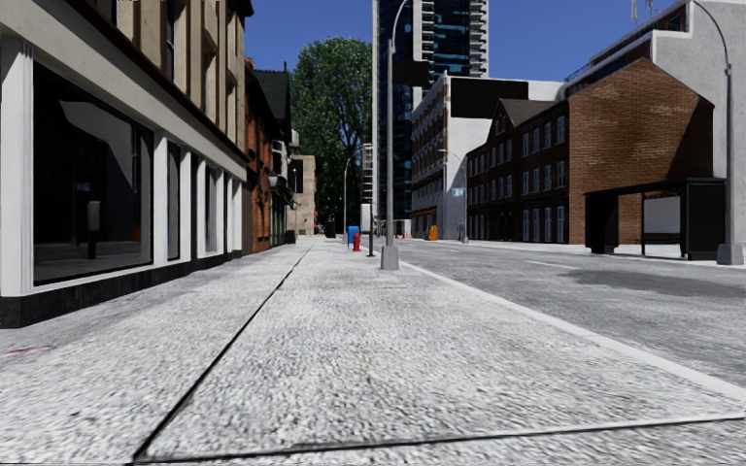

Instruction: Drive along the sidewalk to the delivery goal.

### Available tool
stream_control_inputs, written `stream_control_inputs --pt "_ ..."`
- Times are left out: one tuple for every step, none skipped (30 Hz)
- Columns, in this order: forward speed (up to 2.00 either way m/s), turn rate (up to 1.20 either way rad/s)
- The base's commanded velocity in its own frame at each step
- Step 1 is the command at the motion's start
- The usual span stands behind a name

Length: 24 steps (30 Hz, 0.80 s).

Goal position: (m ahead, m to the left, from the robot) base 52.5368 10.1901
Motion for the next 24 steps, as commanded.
stream_control_inputs --pt "2.0 0.11" --pt "2.0 0.31" --pt "2.0 0.84" --pt "2.0 0.93" --pt "2.0 0.96" --pt "2.0 0.96" --pt "2.0 0.96" --pt "2.0 0.86" --pt "2.0 0.6" --pt "2.0 0.42" --pt "2.0 0.0" --pt "2.0 0.0" --pt "2.0 0.0" --pt "2.0 0.0" --pt "2.0 0.0" --pt "2.0 0.0" --pt "2.0 0.0" --pt "2.0 0.0" --pt "2.0 0.0" --pt "2.0 0.0" --pt "2.0 0.0" --pt "2.0 0.0" --pt "2.0 0.0" --pt "2.0 0.0"
